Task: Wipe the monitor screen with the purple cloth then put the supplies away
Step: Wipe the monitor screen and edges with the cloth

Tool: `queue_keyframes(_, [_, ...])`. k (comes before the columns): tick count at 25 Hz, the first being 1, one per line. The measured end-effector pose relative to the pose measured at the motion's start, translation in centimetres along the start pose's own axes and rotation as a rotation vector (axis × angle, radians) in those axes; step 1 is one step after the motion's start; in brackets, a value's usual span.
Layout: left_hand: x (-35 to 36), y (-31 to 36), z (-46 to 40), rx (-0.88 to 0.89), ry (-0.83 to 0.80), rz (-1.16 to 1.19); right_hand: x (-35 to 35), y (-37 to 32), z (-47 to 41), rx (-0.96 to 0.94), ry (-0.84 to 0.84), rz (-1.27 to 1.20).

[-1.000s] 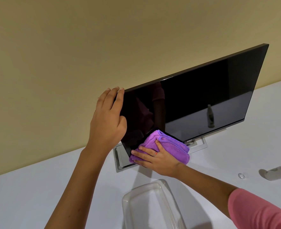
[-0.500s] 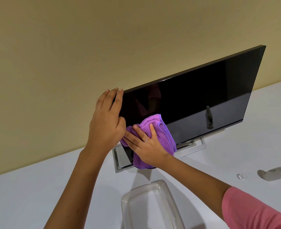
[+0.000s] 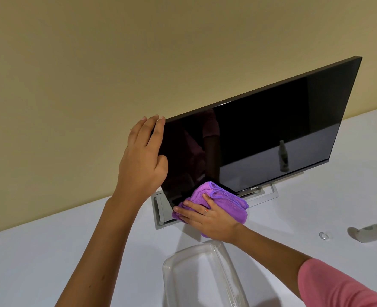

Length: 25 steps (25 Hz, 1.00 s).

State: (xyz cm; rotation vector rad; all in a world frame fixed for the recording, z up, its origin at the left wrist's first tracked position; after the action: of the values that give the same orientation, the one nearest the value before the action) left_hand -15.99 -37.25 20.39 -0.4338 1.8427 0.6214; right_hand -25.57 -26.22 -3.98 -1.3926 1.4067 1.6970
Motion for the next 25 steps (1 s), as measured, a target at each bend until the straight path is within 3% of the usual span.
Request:
queue_keyframes(9, [0.2, -0.1, -0.2, 0.003, -0.015, -0.043, 1.8, 3.9, 5.6, 0.279, 0.08, 0.002])
queue_keyframes(15, [0.3, 0.0, -0.3, -0.001, -0.004, -0.052, 2.6, 7.4, 10.4, 0.446, -0.005, -0.107])
queue_keyframes(19, [0.2, 0.1, -0.2, -0.009, -0.011, -0.058, 2.1, 5.5, 8.4, 0.394, -0.032, -0.158])
queue_keyframes(25, [-0.1, 0.2, -0.2, -0.013, -0.049, -0.026, 0.1, 2.2, 2.2, 0.157, -0.031, -0.114])
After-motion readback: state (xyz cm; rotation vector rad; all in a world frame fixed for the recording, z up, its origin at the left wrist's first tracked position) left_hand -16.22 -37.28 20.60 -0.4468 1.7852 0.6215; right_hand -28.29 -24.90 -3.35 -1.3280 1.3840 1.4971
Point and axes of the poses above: each hand's wrist, its own z-axis away from the middle knuckle, its own x-axis out of the palm, y = z × x, the point moved 3 cm from there along -z, towards the middle knuckle, and after that the axes turned 10 degrees about -y, right-handed, at the moved point
